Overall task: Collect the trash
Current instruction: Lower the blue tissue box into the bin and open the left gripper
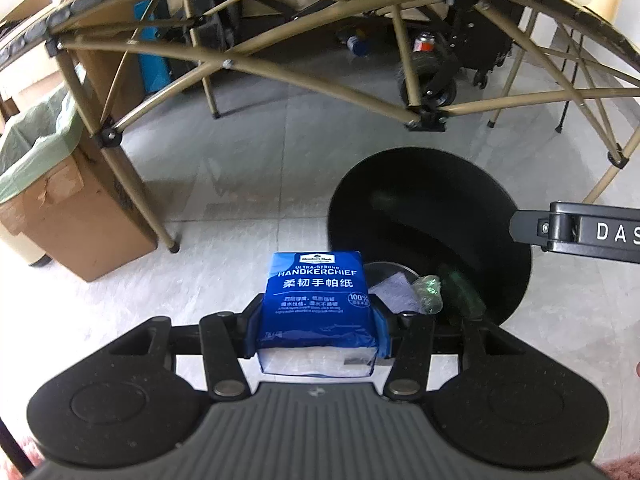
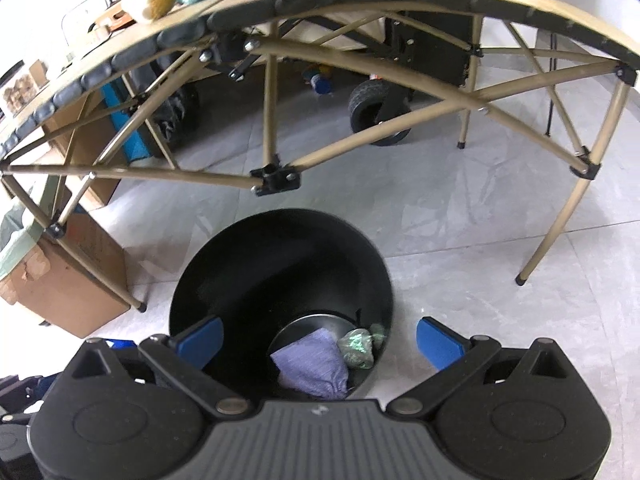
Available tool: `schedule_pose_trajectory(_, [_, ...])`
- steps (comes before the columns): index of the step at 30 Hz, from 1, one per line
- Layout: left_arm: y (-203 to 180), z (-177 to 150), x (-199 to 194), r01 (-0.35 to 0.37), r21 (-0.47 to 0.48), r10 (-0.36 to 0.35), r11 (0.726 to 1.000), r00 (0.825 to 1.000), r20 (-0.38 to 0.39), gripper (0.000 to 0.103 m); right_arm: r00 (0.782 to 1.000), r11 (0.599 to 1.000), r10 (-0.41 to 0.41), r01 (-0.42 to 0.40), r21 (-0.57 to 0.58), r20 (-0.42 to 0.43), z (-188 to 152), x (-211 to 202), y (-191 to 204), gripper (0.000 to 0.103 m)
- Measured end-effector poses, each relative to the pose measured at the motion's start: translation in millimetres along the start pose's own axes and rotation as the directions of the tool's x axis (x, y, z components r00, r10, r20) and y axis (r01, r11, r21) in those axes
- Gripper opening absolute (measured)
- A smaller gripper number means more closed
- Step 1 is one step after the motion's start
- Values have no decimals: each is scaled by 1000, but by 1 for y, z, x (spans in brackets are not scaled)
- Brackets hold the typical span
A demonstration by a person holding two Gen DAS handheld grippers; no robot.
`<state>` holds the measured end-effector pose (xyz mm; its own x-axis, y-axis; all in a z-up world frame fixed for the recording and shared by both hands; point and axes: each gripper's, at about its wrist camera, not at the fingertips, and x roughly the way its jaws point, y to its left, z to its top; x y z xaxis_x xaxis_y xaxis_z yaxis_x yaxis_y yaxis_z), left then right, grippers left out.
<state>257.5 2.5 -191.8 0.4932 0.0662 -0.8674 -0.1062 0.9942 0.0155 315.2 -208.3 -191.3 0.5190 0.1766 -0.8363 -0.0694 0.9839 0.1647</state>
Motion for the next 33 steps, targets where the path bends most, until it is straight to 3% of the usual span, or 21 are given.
schedule_pose_trajectory(11, [-35,13,-3,37,58,-40,998,998,39,52,996,997,-57,53,62,66,8,-23,-40,103])
schedule_pose_trajectory(33, [-78,31,26,86,107,-86,991,996,-3,52,984,983,-156,147,108,80,6,-30,-86,103])
